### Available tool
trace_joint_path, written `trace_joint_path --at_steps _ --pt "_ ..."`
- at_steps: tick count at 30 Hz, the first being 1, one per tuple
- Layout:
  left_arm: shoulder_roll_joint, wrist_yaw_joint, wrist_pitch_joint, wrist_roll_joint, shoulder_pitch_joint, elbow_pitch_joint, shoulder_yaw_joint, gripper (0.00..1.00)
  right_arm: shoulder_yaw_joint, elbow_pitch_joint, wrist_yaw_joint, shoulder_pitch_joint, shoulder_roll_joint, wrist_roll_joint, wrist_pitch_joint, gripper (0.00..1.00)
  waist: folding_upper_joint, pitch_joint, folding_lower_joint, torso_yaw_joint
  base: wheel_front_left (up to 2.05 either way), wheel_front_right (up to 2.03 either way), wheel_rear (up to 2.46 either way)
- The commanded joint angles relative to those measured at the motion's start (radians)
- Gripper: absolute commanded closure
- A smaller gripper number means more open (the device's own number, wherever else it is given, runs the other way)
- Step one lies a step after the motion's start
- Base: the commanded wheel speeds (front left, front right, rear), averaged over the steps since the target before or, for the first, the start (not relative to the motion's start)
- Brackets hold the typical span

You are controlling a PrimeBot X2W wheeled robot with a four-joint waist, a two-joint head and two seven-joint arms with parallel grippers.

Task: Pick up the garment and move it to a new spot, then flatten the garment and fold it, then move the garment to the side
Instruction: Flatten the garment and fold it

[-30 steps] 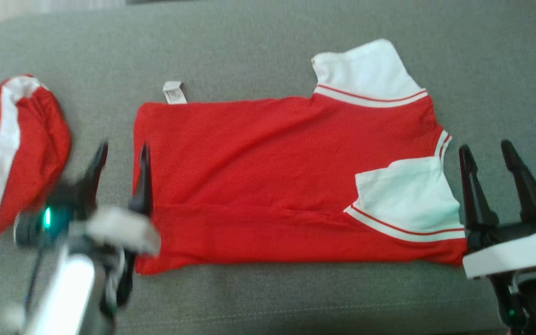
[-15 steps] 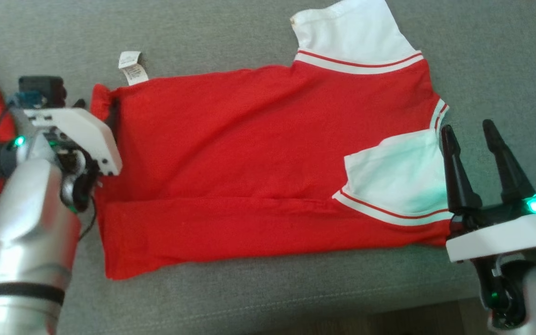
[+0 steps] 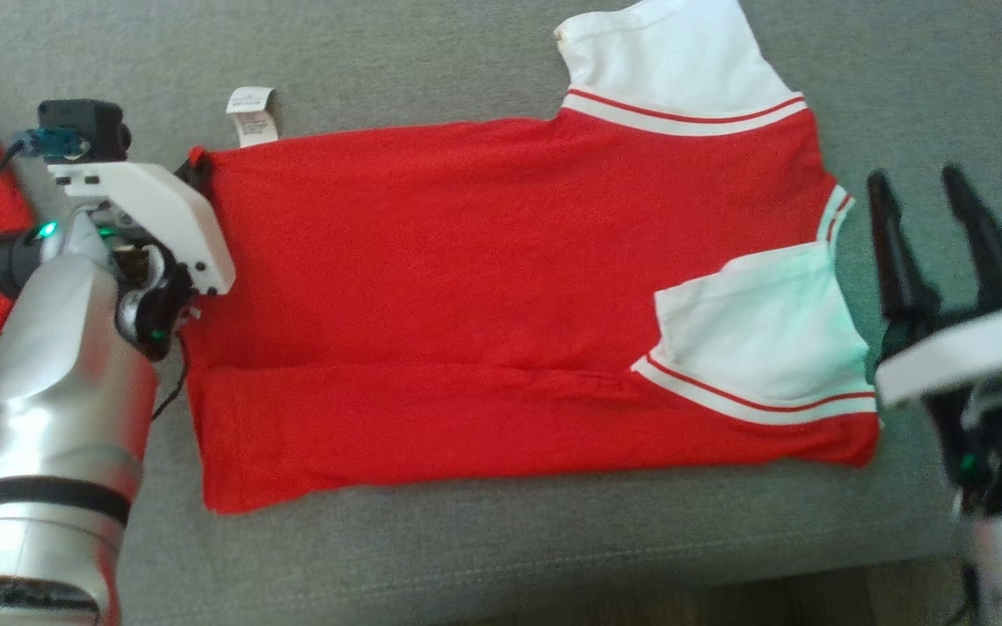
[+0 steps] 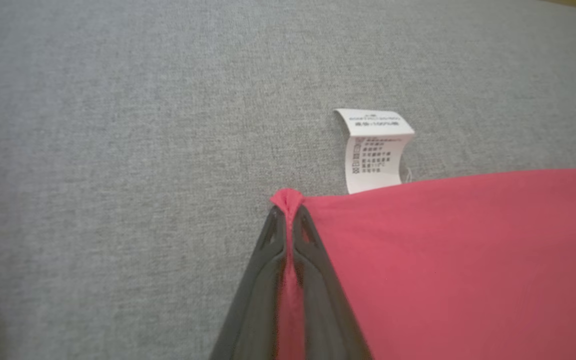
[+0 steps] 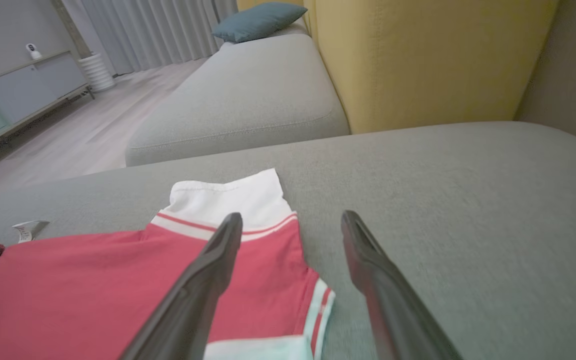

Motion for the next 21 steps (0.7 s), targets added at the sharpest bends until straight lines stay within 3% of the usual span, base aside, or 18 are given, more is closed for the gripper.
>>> trace_joint_path --at_steps 1,11,21 --pt "0.029 -0.001 -0.007 0.007 -0.021 0.003 0.017 1.0 0.013 0.01 -0.001 -0.069 -0.035 0.025 0.021 0.0 -0.0001 0.011 0.0 0.016 0.0 0.0 0.0" --pt "-0.065 -0.009 -0.064 0.013 -0.094 0.029 -0.026 1.0 0.032 0.326 -0.001 -0.378 -0.125 0.094 0.105 0.0 -0.0001 0.093 0.0 0.127 0.0 0.0 0.0" --pt "-0.14 -0.041 -0.117 -0.003 -0.171 0.101 -0.074 1.0 0.144 0.738 -0.001 -0.733 -0.211 0.077 0.194 0.0 -0.0001 0.141 0.0 0.217 0.0 0.0 0.0"
